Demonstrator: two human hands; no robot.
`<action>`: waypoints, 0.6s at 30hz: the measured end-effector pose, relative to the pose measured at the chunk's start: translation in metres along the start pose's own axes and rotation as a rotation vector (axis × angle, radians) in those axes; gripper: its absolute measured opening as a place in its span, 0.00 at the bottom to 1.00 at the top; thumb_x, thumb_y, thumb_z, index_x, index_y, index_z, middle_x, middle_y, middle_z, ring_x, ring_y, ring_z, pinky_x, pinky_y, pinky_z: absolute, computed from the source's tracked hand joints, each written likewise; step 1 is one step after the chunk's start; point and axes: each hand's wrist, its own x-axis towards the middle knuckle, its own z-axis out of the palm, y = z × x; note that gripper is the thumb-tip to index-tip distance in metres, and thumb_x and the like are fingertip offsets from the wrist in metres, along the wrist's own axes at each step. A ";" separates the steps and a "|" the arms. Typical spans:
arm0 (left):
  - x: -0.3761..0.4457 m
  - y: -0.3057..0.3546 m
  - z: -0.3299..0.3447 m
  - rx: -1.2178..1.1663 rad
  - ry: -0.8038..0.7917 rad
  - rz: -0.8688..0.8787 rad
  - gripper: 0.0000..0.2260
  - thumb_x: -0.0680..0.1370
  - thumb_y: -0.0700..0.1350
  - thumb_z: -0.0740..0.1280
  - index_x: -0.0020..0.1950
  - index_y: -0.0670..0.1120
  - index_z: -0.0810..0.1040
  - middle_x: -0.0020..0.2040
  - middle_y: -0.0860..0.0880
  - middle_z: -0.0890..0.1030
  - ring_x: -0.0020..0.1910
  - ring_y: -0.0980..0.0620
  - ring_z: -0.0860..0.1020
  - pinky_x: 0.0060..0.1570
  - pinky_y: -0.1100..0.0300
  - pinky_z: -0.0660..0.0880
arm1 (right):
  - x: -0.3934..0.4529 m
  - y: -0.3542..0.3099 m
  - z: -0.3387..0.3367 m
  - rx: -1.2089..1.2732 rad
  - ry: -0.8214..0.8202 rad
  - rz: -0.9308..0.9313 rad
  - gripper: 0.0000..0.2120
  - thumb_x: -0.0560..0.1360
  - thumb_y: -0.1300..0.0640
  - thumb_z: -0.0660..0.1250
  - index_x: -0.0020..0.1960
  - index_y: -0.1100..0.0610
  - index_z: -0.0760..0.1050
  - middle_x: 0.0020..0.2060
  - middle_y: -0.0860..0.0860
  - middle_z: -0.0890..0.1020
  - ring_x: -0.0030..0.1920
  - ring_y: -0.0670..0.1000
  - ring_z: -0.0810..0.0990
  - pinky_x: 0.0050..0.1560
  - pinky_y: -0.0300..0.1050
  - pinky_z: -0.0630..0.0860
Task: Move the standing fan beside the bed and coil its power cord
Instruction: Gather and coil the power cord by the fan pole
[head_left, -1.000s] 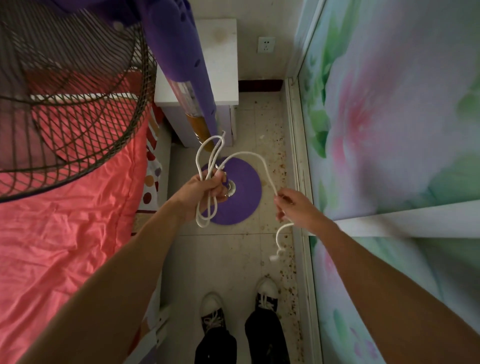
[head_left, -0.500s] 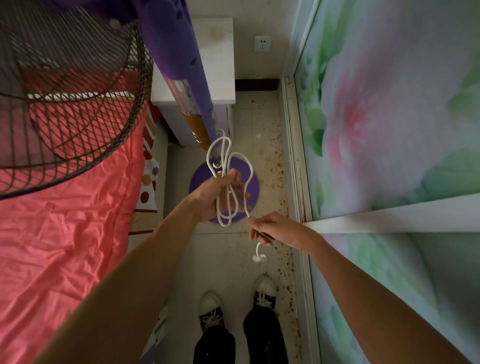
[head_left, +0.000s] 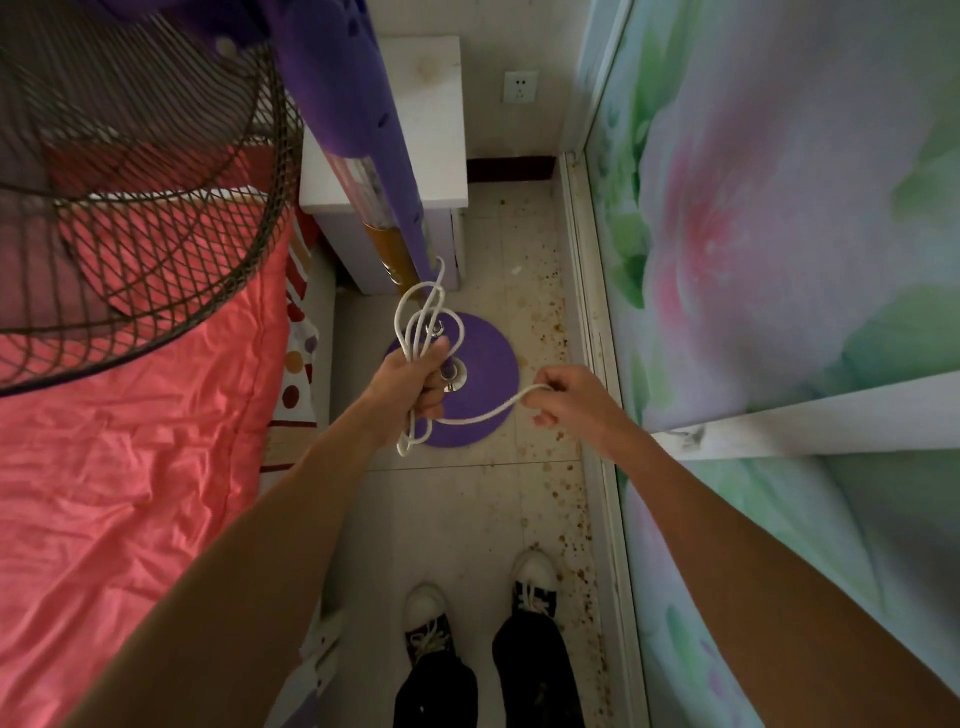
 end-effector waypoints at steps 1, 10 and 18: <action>-0.001 -0.001 0.000 -0.004 0.003 0.004 0.15 0.80 0.50 0.68 0.33 0.49 0.80 0.25 0.51 0.69 0.23 0.55 0.65 0.24 0.61 0.70 | 0.002 -0.005 0.001 0.062 0.015 0.022 0.07 0.73 0.60 0.71 0.36 0.56 0.76 0.27 0.46 0.74 0.28 0.43 0.73 0.33 0.41 0.78; -0.002 0.003 0.013 -0.208 0.010 -0.037 0.17 0.83 0.50 0.61 0.36 0.45 0.72 0.25 0.51 0.69 0.23 0.55 0.67 0.31 0.59 0.74 | -0.010 -0.015 -0.002 0.215 -0.172 0.233 0.10 0.78 0.61 0.66 0.58 0.60 0.80 0.42 0.56 0.82 0.25 0.44 0.64 0.22 0.37 0.60; 0.001 -0.002 0.037 -0.170 0.030 0.019 0.24 0.84 0.55 0.57 0.36 0.49 0.86 0.45 0.46 0.83 0.51 0.45 0.75 0.50 0.49 0.74 | -0.022 -0.018 0.005 0.354 -0.502 0.224 0.16 0.81 0.58 0.64 0.68 0.53 0.76 0.27 0.45 0.70 0.24 0.43 0.58 0.22 0.36 0.57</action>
